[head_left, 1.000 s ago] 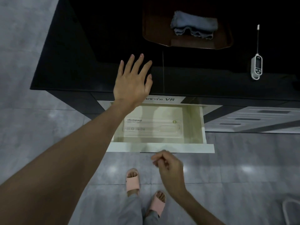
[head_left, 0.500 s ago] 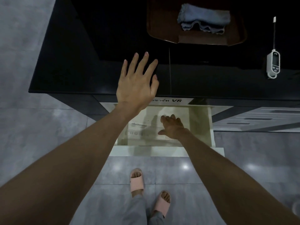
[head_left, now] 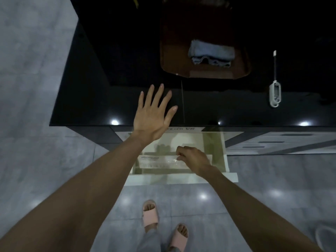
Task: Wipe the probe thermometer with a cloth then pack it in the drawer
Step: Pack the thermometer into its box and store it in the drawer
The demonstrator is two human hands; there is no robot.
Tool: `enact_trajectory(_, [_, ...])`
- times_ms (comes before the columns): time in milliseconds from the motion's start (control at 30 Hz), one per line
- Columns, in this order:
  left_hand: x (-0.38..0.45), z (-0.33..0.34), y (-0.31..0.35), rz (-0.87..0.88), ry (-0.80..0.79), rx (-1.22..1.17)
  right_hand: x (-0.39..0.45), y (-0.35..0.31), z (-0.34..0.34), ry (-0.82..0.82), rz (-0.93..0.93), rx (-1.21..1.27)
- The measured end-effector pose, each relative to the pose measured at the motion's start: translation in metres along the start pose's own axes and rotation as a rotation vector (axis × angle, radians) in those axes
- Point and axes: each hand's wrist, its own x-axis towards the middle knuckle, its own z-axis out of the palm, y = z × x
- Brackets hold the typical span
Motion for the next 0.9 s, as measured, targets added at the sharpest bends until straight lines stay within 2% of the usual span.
enact_trajectory(67, [0.000,-0.010,-0.002,0.013,-0.102,-0.073,-0.019,-0.011,-0.030,0.032,-0.012,0.052])
enact_trajectory(167, [0.002,-0.039,-0.004,-0.049,-0.301,-0.375,-0.047,-0.022,-0.082,0.085,-0.030,0.121])
enact_trajectory(200, [0.002,-0.050,-0.003,-0.088,-0.310,-0.451,-0.054,-0.023,-0.100,0.092,-0.025,0.134])
enact_trajectory(267, [-0.003,-0.067,0.004,-0.156,-0.172,-0.536,-0.066,-0.020,-0.136,0.127,-0.020,0.170])
enact_trajectory(367, [-0.018,-0.080,0.023,-0.218,0.159,-0.658,-0.074,-0.010,-0.183,0.240,-0.005,0.199])
enact_trajectory(400, [-0.021,-0.081,0.031,-0.208,0.221,-0.656,-0.073,-0.006,-0.195,0.292,0.005,0.211])
enact_trajectory(467, [-0.023,-0.078,0.046,-0.150,0.245,-0.569,-0.064,0.003,-0.212,0.372,0.032,0.254])
enact_trajectory(600, [-0.013,-0.058,0.080,-0.058,0.058,-0.310,-0.033,0.017,-0.224,0.392,0.032,0.273])
enact_trajectory(767, [0.001,-0.021,0.099,-0.162,-0.154,-0.112,0.002,0.033,-0.219,0.342,-0.010,0.188])
enact_trajectory(900, [0.004,-0.014,0.101,-0.244,-0.196,-0.131,0.003,0.047,-0.221,0.292,-0.114,0.088])
